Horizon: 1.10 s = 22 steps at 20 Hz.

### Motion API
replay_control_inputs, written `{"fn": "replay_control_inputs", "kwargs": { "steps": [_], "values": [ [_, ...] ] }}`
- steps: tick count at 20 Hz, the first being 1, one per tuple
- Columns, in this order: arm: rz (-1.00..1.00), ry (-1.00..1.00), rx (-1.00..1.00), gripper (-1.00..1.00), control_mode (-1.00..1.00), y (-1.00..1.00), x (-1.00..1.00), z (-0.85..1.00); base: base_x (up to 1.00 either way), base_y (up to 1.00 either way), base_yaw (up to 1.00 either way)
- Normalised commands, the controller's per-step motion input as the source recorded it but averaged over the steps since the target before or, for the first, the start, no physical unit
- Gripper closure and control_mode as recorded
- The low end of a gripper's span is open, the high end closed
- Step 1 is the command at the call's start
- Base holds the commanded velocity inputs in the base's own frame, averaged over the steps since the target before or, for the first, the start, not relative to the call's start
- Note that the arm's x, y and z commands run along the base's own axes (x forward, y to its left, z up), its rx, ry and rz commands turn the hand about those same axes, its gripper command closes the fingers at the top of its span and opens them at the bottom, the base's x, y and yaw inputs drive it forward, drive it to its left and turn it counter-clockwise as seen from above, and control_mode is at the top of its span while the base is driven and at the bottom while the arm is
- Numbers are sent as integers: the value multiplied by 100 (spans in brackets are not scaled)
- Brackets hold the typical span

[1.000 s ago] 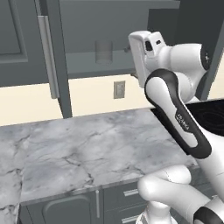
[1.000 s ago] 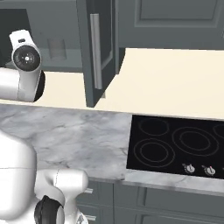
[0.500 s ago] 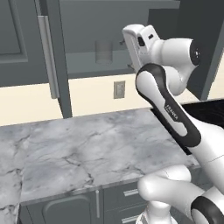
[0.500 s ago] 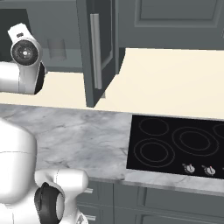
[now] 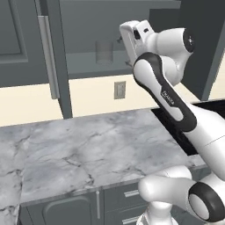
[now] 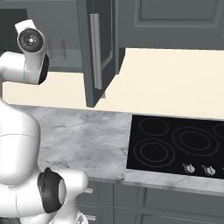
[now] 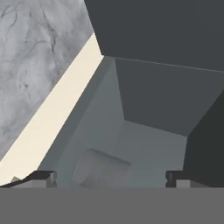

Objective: There is a bowl on the dining counter. Grab a lemon wedge from the fridge and place it in the bowl. Then get the liquor bottle and glass cup from the cabinet and place them next to the bowl.

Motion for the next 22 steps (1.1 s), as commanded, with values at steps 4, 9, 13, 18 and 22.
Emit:
{"fn": "replay_control_inputs", "kwargs": {
  "steps": [4,9,13,18,22],
  "values": [
    [0,2,0,-100,-100,8,25,0,0,0,0],
    [-2,0,-1,-100,-100,12,21,0,0,0,0],
    [-2,0,0,-100,-100,15,22,0,0,0,0],
    [-3,0,0,-100,-100,12,19,0,0,0,0],
    [-1,0,0,-100,-100,4,5,0,0,0,0]
  ]
}}
